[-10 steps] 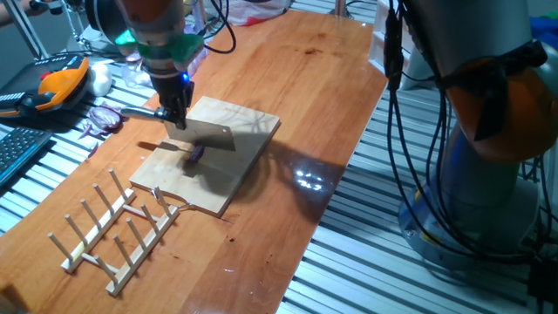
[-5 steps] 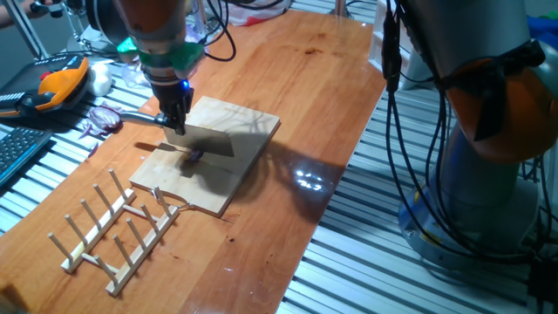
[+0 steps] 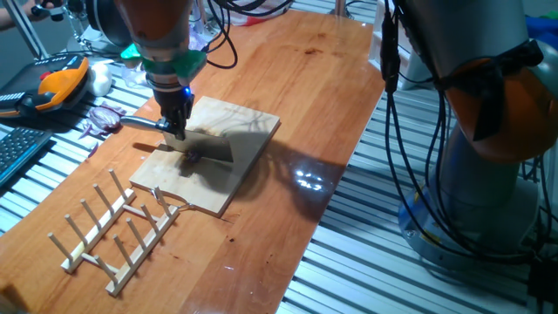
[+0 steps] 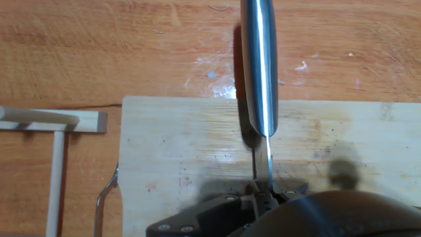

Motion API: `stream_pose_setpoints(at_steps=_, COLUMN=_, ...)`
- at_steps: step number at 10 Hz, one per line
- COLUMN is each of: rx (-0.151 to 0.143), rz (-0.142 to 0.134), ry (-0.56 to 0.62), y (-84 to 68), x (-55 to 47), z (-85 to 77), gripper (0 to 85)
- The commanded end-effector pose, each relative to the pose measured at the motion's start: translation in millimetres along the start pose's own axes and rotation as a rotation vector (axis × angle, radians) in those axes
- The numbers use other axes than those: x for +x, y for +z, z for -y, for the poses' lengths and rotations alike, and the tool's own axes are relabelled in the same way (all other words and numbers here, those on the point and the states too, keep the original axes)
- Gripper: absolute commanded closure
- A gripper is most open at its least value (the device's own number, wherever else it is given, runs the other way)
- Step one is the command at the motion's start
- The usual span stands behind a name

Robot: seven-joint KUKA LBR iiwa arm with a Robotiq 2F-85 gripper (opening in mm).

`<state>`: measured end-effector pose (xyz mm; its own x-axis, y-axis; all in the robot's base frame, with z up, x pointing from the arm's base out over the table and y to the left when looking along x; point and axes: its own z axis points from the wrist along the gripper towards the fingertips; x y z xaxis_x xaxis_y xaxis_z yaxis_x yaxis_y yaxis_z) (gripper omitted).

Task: Chop the onions

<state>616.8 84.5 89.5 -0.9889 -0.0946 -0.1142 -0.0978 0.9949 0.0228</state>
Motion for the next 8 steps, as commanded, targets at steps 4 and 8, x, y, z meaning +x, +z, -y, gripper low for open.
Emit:
stream_pose_setpoints(at_steps=4, rx=-0.003, rz=-0.030, ry=0.007, y=-17.1, x=-0.7, z=-2.1, gripper=85.0)
stream_pose_setpoints(at_steps=8, rx=0.017, rz=-0.041, ry=-0.001, y=-34.2, x=-1.9, z=3.0, gripper=85.0)
